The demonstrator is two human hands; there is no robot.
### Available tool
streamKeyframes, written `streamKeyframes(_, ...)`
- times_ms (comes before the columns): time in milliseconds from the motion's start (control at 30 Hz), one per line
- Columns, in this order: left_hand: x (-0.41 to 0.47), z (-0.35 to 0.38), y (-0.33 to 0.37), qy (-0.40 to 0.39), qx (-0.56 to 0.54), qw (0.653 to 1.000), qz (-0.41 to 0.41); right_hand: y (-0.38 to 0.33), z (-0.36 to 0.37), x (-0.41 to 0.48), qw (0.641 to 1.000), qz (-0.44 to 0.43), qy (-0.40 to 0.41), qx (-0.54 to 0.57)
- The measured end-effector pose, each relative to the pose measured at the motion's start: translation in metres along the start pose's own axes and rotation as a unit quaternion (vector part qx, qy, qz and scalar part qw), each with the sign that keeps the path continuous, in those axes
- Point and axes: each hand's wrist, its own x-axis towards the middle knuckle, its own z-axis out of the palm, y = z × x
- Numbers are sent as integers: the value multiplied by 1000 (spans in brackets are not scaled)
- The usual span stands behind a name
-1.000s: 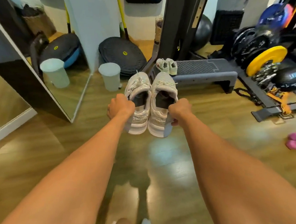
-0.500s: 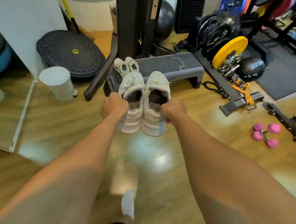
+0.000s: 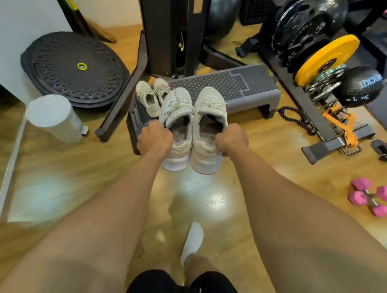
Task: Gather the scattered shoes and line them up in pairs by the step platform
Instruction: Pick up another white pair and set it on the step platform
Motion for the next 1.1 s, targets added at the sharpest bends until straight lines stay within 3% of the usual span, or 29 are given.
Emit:
streamKeyframes(500,216,135,133,-21,-26,997,-64,-67,11,300,997,13,-52,-61)
streamKeyframes(800,333,236,164,-8,-26,995,-100,-73,65,475,987,11,-101,-124)
streamKeyframes(1100,440,327,163,42,-16,986,-160,-88,141,626,974,-66,-140,-165)
